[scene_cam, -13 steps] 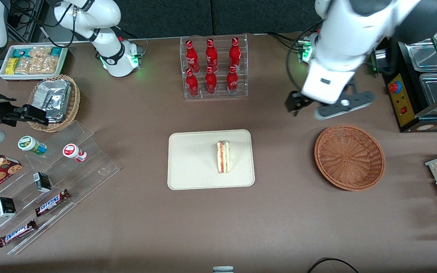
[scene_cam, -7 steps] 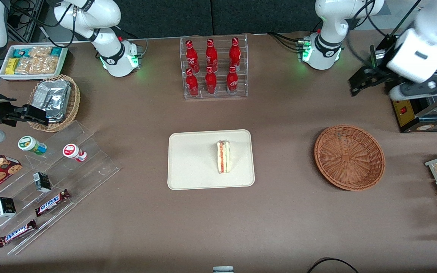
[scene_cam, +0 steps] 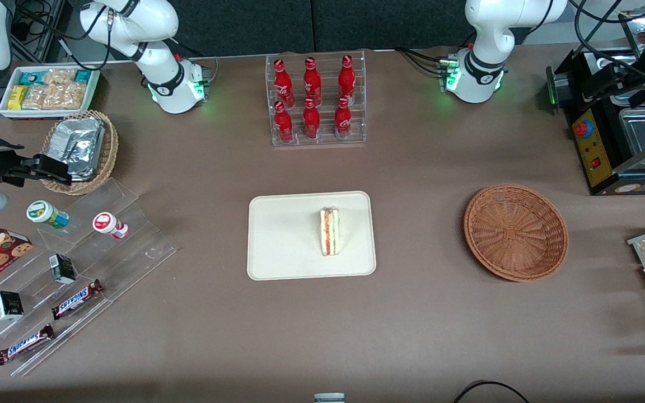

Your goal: Place sandwich from basket to tray

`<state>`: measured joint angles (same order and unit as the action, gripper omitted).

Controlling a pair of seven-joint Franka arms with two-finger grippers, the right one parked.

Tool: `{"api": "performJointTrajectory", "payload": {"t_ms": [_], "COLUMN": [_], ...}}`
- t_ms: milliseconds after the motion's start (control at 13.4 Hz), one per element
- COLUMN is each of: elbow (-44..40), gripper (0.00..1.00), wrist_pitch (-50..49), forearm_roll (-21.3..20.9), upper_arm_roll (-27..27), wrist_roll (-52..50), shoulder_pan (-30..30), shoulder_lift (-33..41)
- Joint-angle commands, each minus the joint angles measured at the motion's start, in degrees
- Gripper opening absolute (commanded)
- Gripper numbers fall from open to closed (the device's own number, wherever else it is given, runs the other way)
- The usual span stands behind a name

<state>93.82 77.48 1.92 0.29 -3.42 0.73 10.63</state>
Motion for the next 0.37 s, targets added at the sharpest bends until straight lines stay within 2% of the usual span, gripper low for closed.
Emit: {"api": "performJointTrajectory", "payload": {"t_ms": [0, 299], "elbow": [2.3, -2.6], "gripper": [1.0, 1.0], "wrist_pitch": [2.0, -0.4], "forearm_roll": [-1.4, -0.8], "upper_arm_roll": [-0.6, -0.9], "wrist_roll": [-0.5, 0.7], "shoulder_pan": [1.8, 1.8], "shoulder_lift": [2.0, 0.4]}}
